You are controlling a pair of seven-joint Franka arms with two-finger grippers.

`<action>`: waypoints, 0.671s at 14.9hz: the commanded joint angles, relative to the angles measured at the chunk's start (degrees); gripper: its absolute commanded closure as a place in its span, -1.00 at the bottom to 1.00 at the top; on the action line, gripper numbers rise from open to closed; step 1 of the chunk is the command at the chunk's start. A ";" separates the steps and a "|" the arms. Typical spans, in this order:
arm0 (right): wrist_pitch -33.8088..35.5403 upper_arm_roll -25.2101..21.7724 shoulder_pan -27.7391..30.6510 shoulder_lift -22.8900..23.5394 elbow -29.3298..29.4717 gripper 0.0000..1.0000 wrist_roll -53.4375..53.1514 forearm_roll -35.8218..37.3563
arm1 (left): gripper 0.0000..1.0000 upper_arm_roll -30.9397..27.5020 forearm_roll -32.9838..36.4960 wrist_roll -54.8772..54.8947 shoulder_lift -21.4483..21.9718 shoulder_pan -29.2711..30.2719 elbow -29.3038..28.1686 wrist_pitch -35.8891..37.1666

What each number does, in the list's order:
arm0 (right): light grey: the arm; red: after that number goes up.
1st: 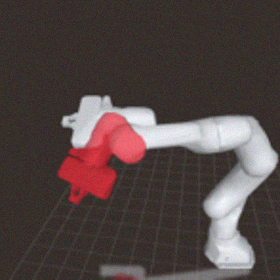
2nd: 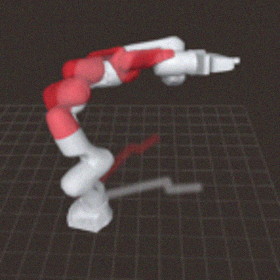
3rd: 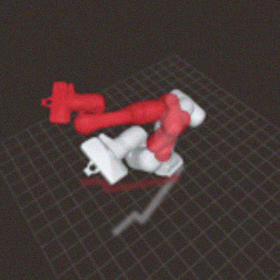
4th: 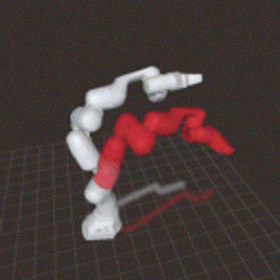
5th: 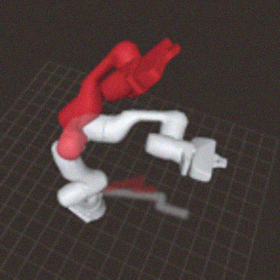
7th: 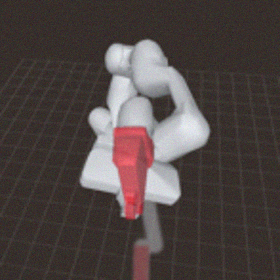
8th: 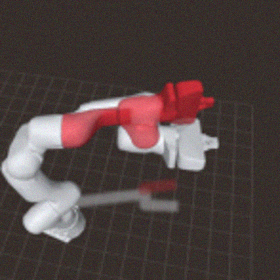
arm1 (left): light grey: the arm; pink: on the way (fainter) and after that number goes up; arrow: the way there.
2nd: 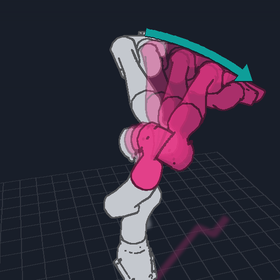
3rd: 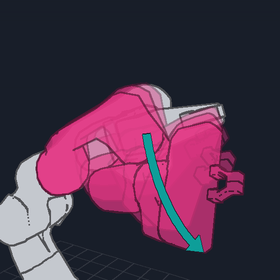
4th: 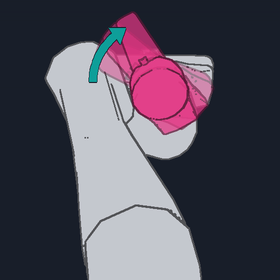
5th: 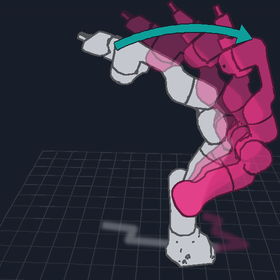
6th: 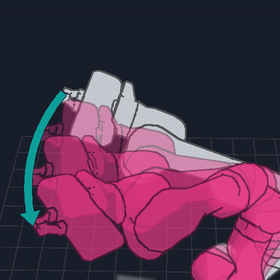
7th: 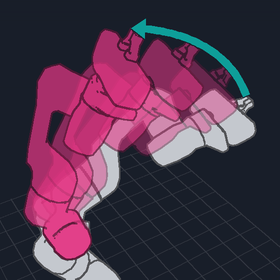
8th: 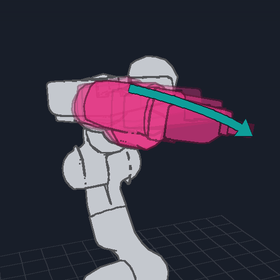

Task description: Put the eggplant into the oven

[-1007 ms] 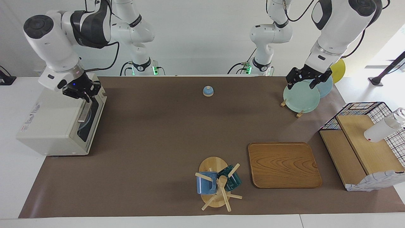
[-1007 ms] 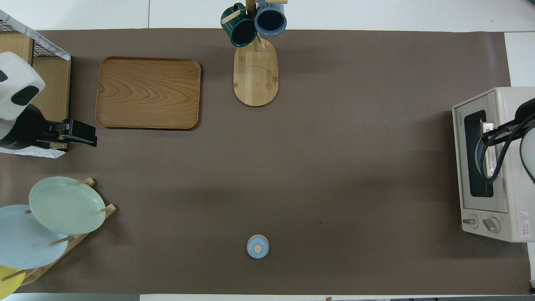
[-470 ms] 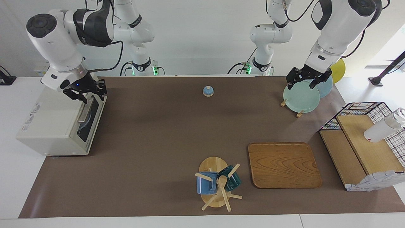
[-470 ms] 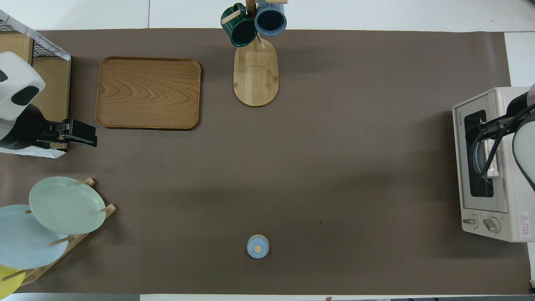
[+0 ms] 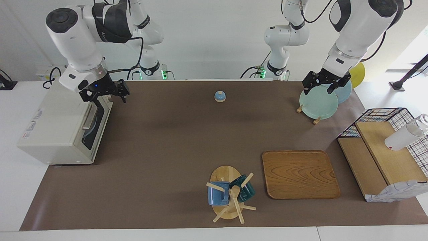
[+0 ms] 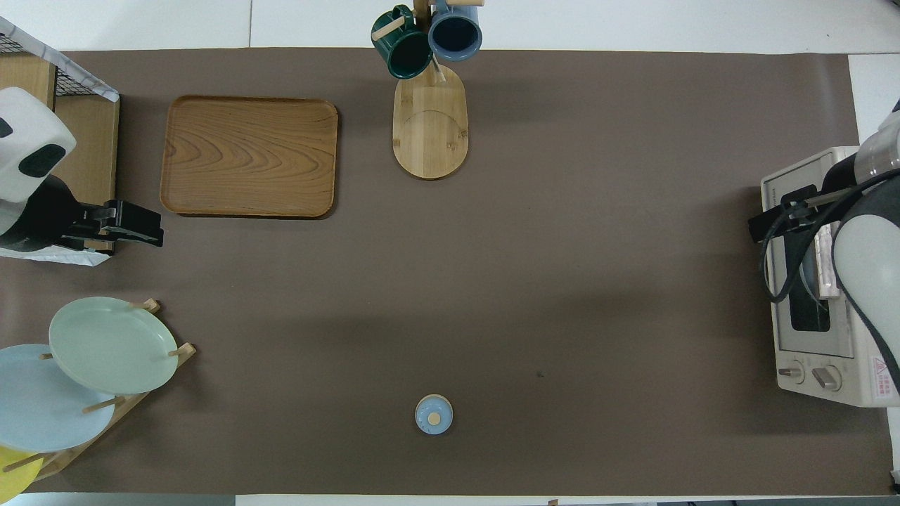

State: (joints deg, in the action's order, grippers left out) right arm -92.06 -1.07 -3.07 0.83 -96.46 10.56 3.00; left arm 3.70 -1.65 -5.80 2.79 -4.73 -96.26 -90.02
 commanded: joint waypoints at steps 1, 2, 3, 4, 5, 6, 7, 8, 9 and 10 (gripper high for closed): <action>0.75 -1.91 0.00 -0.91 -0.22 -1.00 -0.37 -1.77 | -1.00 0.26 0.42 -0.08 0.82 0.60 -0.42 -0.33; 0.22 -1.92 -0.35 -1.26 -0.22 -1.00 -2.28 -1.77 | -1.00 0.26 0.42 -0.08 0.82 0.60 -0.51 -0.33; 0.13 -2.00 -0.44 -1.35 -0.22 -1.00 -4.65 -1.77 | -1.00 0.26 0.42 -0.08 0.82 0.60 -0.51 -0.33; 0.65 -2.00 -0.45 -1.53 -0.13 -1.00 -5.81 -1.68 | -1.00 0.26 0.42 -0.08 0.82 0.60 -0.51 -0.33; 1.09 -2.35 -0.18 -1.62 0.04 -1.00 -5.47 -1.85 | -1.00 0.26 0.42 -0.08 0.82 0.60 -0.51 -0.33; 1.27 -2.70 0.08 -2.40 -0.04 -1.00 -5.38 -2.12 | -1.00 0.26 0.42 -0.08 0.82 0.60 -0.51 -0.33; 1.27 -2.97 0.08 -3.45 -0.48 -1.00 -5.47 -2.47 | -1.00 0.26 0.42 -0.08 0.82 0.60 -0.51 -0.33; 1.62 -2.97 0.08 -3.99 -0.66 -1.00 -5.55 -2.47 | -1.00 0.26 0.42 -0.08 0.82 0.60 -0.51 -0.33; 1.97 -2.97 0.00 -4.08 -0.57 -1.00 -5.47 -2.47 | -1.00 0.26 0.42 -0.08 0.82 0.60 -0.51 -0.33; 1.97 -2.97 0.08 -4.17 -0.57 -1.00 -5.47 -2.56 | -1.00 0.26 0.42 -0.08 0.82 0.60 -0.51 -0.33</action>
State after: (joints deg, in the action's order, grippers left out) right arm -90.88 -3.80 -3.12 -2.07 -96.41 5.79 2.33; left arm 3.70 -1.65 -5.80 2.79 -4.73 -96.26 -90.02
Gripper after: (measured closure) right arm 0.000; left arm 0.000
